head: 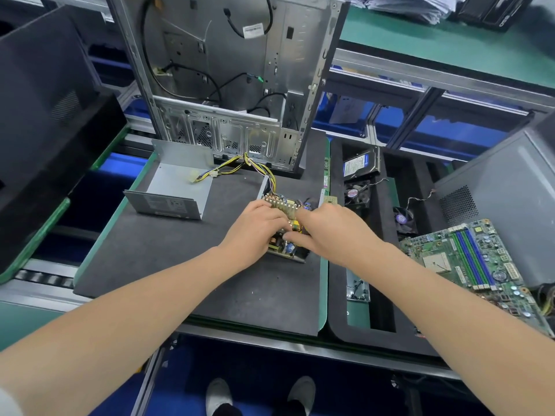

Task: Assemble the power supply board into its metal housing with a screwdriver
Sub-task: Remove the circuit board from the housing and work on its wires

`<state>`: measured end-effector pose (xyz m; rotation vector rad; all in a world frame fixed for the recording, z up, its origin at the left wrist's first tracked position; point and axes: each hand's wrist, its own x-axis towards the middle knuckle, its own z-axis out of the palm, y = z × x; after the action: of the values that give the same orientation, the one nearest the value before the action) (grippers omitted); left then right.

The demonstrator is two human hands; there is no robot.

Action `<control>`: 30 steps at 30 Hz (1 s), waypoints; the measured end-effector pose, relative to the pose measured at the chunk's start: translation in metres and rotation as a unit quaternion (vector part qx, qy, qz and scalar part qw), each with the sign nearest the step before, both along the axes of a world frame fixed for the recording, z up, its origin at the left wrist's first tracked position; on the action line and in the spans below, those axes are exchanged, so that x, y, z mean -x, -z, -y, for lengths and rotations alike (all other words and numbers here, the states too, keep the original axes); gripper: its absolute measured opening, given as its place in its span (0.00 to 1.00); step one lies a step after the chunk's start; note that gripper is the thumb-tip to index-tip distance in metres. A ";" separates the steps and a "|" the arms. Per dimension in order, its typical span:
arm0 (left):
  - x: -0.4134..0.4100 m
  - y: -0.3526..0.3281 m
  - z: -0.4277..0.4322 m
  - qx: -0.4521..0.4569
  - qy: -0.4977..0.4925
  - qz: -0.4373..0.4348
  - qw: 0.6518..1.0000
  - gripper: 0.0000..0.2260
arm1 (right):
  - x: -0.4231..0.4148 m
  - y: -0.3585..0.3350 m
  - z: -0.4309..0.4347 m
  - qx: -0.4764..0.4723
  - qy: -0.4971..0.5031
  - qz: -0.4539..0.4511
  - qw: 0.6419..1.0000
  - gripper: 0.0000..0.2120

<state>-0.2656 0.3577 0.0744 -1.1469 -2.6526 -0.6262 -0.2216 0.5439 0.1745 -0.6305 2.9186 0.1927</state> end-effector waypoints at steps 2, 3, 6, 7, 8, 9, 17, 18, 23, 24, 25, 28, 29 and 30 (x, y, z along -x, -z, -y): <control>-0.001 0.000 0.000 0.000 -0.003 -0.010 1.000 0.21 | 0.001 0.000 0.002 0.019 0.012 -0.003 1.000 0.21; -0.001 0.000 0.000 -0.001 -0.004 -0.014 1.000 0.21 | 0.003 -0.001 0.001 0.071 0.009 0.017 0.997 0.19; -0.001 -0.001 0.000 -0.006 -0.003 -0.015 1.000 0.22 | 0.006 -0.010 -0.002 0.176 -0.029 0.099 0.979 0.08; -0.001 -0.001 0.000 -0.007 -0.001 -0.015 1.000 0.22 | 0.008 -0.012 -0.003 0.170 -0.044 0.106 0.979 0.08; -0.001 -0.001 0.000 -0.010 -0.001 -0.015 1.000 0.22 | 0.010 -0.014 -0.002 0.147 -0.043 0.104 0.983 0.07; 0.000 0.000 0.000 -0.012 0.000 -0.015 1.000 0.22 | 0.011 -0.013 -0.001 0.123 -0.035 0.091 0.988 0.07; 0.002 0.007 -0.003 0.003 -0.011 -0.001 1.000 0.19 | 0.011 -0.007 0.004 0.029 0.034 0.016 0.999 0.16; 0.003 0.007 -0.003 -0.009 -0.007 0.004 1.000 0.19 | 0.012 -0.010 0.002 0.063 0.017 0.050 0.997 0.11; 0.005 0.009 0.000 -0.009 0.009 0.010 1.000 0.19 | 0.015 -0.013 0.001 0.075 -0.029 0.073 0.994 0.09; 0.005 0.010 0.000 0.000 0.010 0.010 1.000 0.19 | 0.014 -0.009 0.001 0.045 -0.020 0.036 0.998 0.13; 0.006 0.010 0.000 0.011 0.009 0.009 1.000 0.19 | 0.012 -0.005 0.001 0.016 -0.012 0.002 1.000 0.15; 0.006 0.011 -0.001 0.016 0.005 0.006 1.000 0.19 | 0.009 0.000 0.002 0.040 0.008 0.008 0.999 0.14; 0.006 0.011 0.000 0.011 0.007 0.004 1.000 0.18 | 0.009 -0.001 0.003 0.069 0.016 0.039 0.997 0.12; 0.006 0.010 0.000 0.008 0.009 0.001 1.000 0.18 | 0.009 -0.002 0.003 0.090 0.019 0.069 0.993 0.10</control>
<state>-0.2711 0.3575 0.0639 -1.1758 -2.6561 -0.6118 -0.2306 0.5409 0.1768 -0.5882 2.8301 -0.1157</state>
